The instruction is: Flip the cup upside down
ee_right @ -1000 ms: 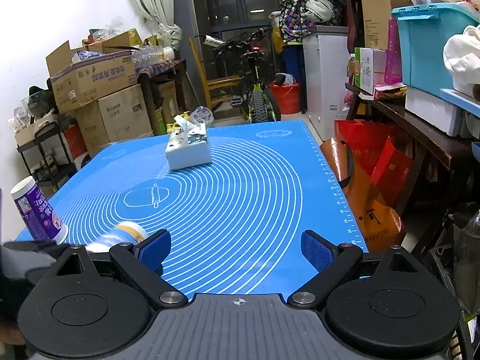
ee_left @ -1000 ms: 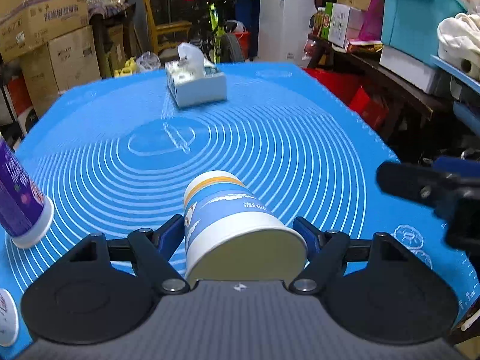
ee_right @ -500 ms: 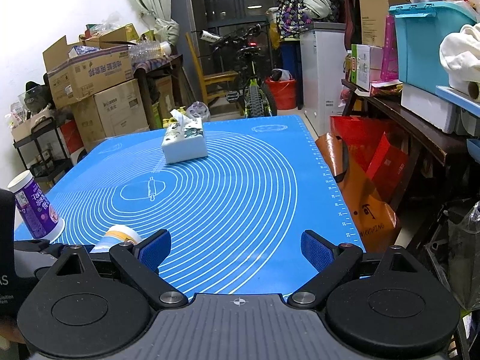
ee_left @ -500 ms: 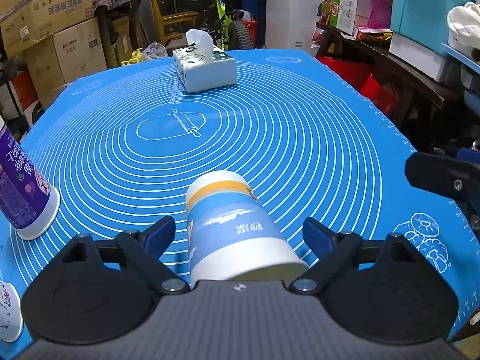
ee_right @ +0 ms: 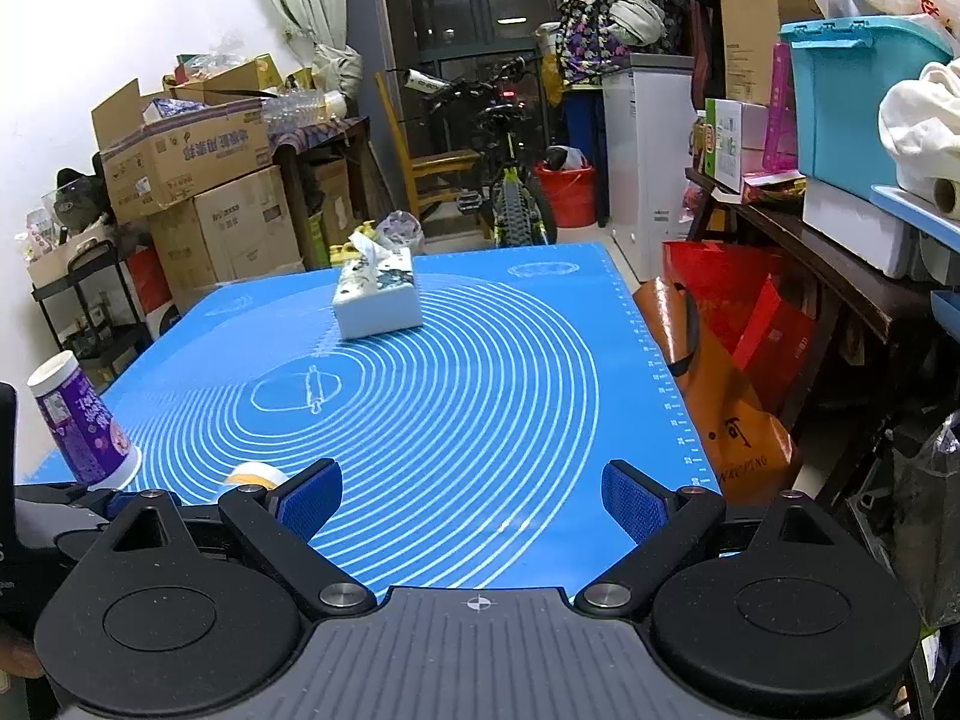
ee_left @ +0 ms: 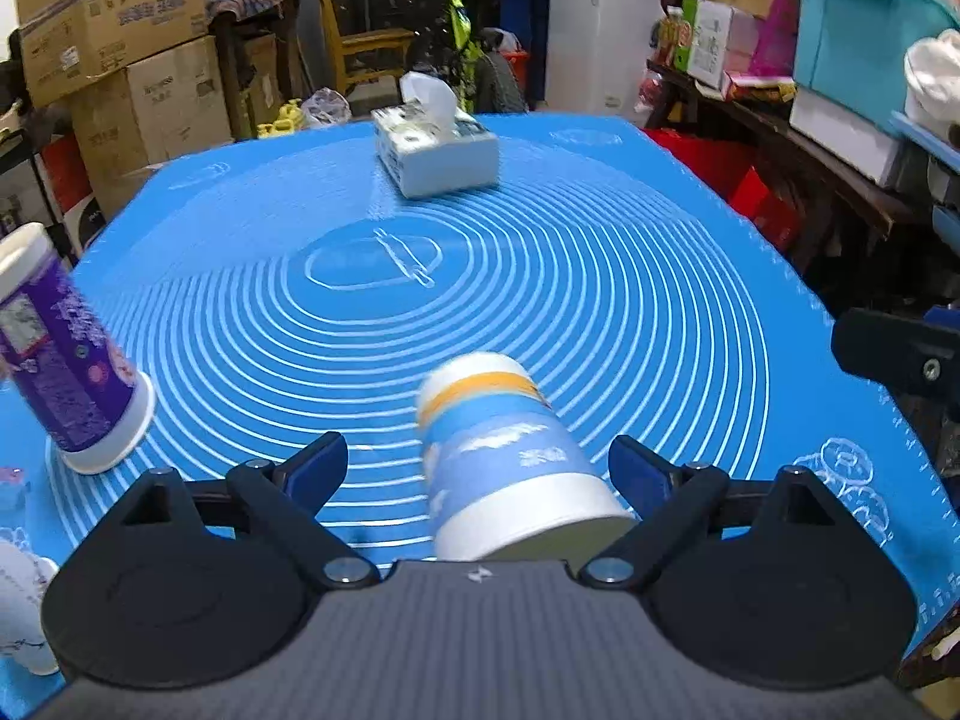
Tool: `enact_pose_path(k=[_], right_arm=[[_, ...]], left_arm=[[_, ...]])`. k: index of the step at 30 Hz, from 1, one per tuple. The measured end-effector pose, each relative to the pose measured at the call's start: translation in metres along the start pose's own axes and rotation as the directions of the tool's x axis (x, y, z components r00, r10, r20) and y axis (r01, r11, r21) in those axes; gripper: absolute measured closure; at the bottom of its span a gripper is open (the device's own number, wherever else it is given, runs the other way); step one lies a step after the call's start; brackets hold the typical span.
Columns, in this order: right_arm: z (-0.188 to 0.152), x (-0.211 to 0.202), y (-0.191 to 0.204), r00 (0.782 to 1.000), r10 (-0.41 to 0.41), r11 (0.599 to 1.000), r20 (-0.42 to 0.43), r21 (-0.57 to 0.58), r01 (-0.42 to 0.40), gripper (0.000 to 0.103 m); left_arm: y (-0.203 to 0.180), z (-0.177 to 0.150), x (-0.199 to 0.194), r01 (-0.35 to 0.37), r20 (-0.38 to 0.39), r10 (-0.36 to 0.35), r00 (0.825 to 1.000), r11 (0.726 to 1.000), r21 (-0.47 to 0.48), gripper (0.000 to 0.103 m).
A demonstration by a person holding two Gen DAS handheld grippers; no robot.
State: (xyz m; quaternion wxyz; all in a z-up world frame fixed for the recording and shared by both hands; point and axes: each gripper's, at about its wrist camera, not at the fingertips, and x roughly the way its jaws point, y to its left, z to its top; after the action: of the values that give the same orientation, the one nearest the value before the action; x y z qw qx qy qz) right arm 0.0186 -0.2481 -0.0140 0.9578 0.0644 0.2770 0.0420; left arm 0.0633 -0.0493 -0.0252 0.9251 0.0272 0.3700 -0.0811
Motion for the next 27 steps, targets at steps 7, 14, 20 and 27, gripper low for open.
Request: enact_pose_path(k=[7, 14, 20, 27], right_arm=[[0.020, -0.001, 0.017, 0.997, 0.063, 0.997, -0.035, -0.045, -0.065, 0.008], [0.038, 0.031, 0.058, 0.967, 0.158, 0.978, -0.200, -0.106, -0.181, 0.007], [0.045, 0.069, 0.086, 0.917, 0.204, 0.967, -0.341, -0.078, -0.244, 0.007], [0.044, 0.114, 0.113, 0.848, 0.191, 0.964, -0.494, -0.070, -0.257, 0.008]], left_arm=[[0.026, 0.009, -0.045, -0.048, 0.075, 0.053, 0.996, 0.996, -0.069, 0.007], [0.062, 0.008, -0.059, -0.143, 0.069, 0.154, 0.986, 0.978, -0.152, 0.004], [0.090, -0.004, -0.047, -0.159, 0.031, 0.168, 0.985, 0.968, -0.193, 0.004], [0.096, -0.013, -0.032, -0.175, -0.002, 0.178, 0.984, 0.971, -0.160, 0.004]])
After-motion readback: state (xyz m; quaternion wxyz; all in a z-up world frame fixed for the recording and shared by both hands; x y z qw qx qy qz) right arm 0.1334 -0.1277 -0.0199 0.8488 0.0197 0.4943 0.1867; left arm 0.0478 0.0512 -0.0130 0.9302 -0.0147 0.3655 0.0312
